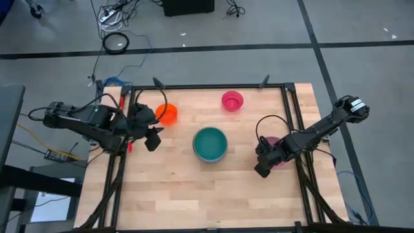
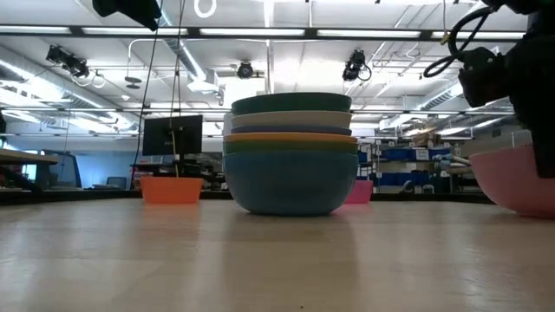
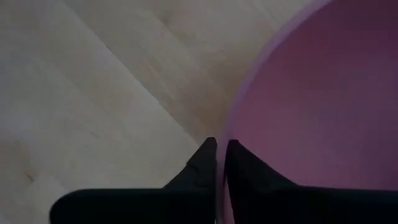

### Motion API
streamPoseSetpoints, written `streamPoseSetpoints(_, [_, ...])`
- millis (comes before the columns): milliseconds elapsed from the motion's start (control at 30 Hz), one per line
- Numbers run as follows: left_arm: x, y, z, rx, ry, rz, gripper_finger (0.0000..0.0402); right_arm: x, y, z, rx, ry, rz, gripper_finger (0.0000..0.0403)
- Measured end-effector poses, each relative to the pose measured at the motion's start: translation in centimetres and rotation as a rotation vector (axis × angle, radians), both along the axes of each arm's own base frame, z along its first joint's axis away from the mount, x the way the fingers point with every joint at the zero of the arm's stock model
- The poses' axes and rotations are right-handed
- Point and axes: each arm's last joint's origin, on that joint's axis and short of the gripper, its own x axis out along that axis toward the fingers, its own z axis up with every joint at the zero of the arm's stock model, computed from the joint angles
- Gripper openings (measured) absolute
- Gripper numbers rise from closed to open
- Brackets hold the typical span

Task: Nest bowls inside each other
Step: Stack the pink bowl on top of the green bowl

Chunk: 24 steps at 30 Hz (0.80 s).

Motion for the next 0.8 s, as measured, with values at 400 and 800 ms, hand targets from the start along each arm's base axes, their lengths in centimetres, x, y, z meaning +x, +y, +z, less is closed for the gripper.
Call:
streamPoseSetpoints(400, [0.0, 0.0, 0.0, 0.01, 0.001, 0.007, 0.017, 4.3, -0.3, 7.7, -0.194, -0.343, 0.138, 0.0])
streamPoseSetpoints(800, [-0.6, 0.6, -0.7, 0.152, 0.068, 0.097, 0.017, 11.2, -1.8, 14.8, -0.337, -0.746, 0.372, 0.0])
